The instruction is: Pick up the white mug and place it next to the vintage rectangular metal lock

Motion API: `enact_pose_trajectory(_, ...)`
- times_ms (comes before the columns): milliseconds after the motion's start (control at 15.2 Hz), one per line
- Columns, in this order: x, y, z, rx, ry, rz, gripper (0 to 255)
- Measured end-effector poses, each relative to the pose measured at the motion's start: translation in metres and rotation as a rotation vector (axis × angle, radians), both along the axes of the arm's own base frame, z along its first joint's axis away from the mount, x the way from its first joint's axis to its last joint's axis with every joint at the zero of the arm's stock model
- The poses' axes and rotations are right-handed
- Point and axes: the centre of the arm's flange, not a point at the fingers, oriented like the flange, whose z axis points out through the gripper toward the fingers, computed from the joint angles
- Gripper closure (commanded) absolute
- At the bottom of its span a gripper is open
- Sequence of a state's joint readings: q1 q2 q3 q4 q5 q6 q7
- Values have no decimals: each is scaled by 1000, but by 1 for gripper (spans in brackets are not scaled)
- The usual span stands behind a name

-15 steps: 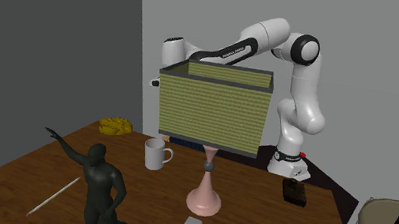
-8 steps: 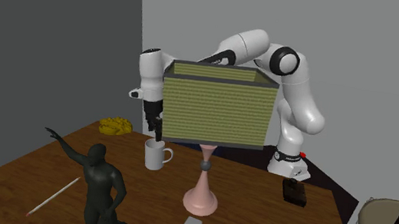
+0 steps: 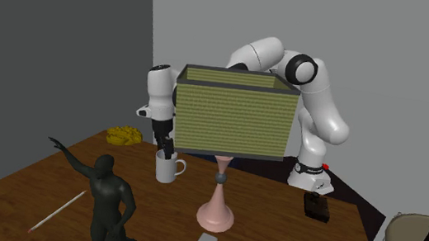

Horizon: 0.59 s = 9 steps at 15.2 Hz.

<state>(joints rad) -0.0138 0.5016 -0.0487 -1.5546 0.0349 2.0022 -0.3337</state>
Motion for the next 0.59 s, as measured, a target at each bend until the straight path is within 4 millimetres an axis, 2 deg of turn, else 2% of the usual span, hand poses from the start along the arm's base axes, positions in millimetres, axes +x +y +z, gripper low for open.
enact_pose_trajectory(396,-1,0,-4,0,1,1,0)
enact_pose_trajectory(462,-1,0,-4,0,1,1,255)
enact_pose_trajectory(594,-1,0,-4,0,1,1,255)
